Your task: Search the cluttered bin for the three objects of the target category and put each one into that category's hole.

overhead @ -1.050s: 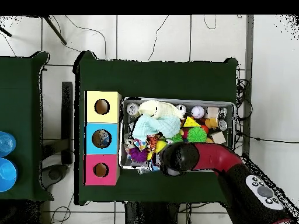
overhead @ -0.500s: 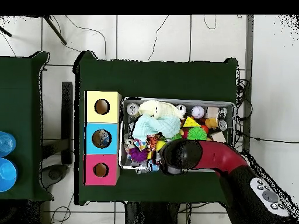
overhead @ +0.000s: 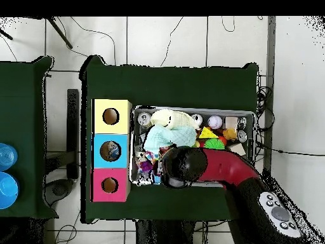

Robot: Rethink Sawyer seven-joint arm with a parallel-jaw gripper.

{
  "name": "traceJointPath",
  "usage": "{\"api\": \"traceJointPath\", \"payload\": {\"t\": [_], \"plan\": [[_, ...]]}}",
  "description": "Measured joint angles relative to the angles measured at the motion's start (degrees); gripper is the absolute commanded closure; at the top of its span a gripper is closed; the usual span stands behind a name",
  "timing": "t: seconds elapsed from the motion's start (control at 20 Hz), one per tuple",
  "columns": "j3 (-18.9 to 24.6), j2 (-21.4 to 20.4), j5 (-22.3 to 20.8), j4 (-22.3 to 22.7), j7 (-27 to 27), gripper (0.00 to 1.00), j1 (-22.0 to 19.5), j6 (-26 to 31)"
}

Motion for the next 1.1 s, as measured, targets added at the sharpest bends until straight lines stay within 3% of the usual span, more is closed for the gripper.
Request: {"api": "traceJointPath", "payload": {"t": [0.85,1.1], "plan": [[-7.92,-3.25,13.17,1.09,7.05,1.0,18.42,-0.01],[-8.92,-3.19,15.78,1.04,8.41,1.0,19.86,0.0]]}}
